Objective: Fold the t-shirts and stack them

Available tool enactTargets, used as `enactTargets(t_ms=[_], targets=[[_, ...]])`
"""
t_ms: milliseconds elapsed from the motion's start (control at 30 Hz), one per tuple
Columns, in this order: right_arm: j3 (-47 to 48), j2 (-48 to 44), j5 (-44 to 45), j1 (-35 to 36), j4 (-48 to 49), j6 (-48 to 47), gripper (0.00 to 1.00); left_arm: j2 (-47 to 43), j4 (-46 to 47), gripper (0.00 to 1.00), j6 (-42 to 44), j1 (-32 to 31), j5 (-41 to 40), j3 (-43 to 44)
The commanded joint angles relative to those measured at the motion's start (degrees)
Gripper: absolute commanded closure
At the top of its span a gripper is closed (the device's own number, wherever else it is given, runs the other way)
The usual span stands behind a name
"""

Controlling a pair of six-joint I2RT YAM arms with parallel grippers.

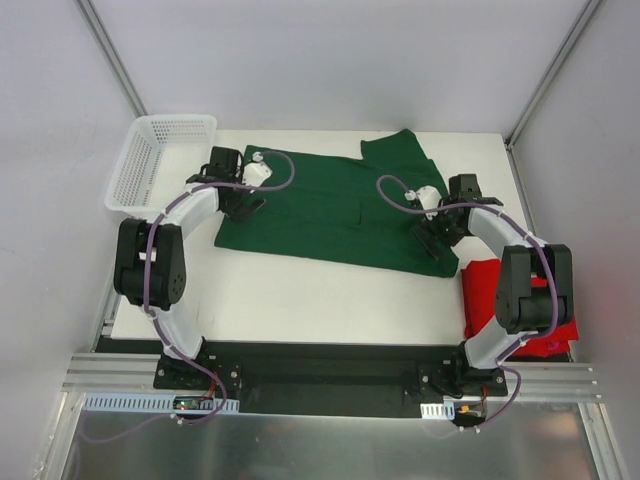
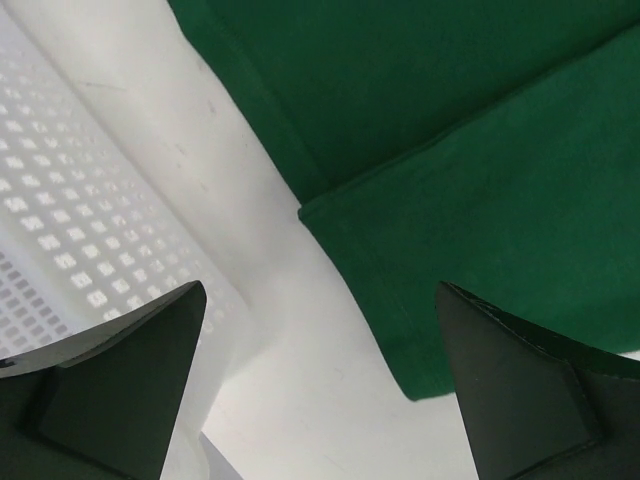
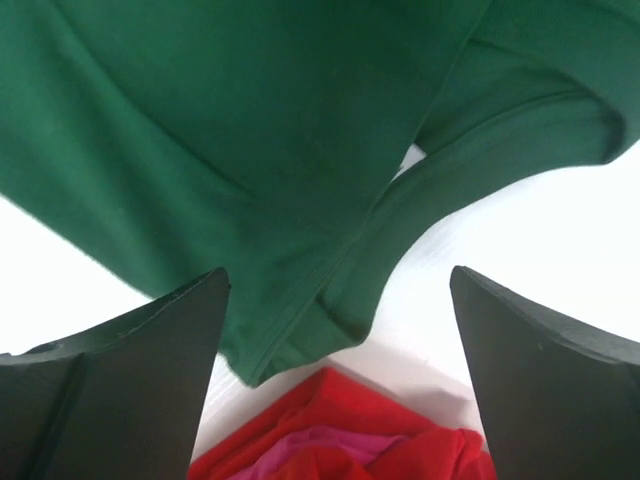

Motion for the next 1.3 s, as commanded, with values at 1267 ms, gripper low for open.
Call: enactTargets(t_ms=[1267], targets=[[-2.52, 4.44, 11.81, 6.6, 4.48, -4.36, 0.04, 4.5, 6.51, 0.01, 5.99, -3.51, -3.12, -10.7]])
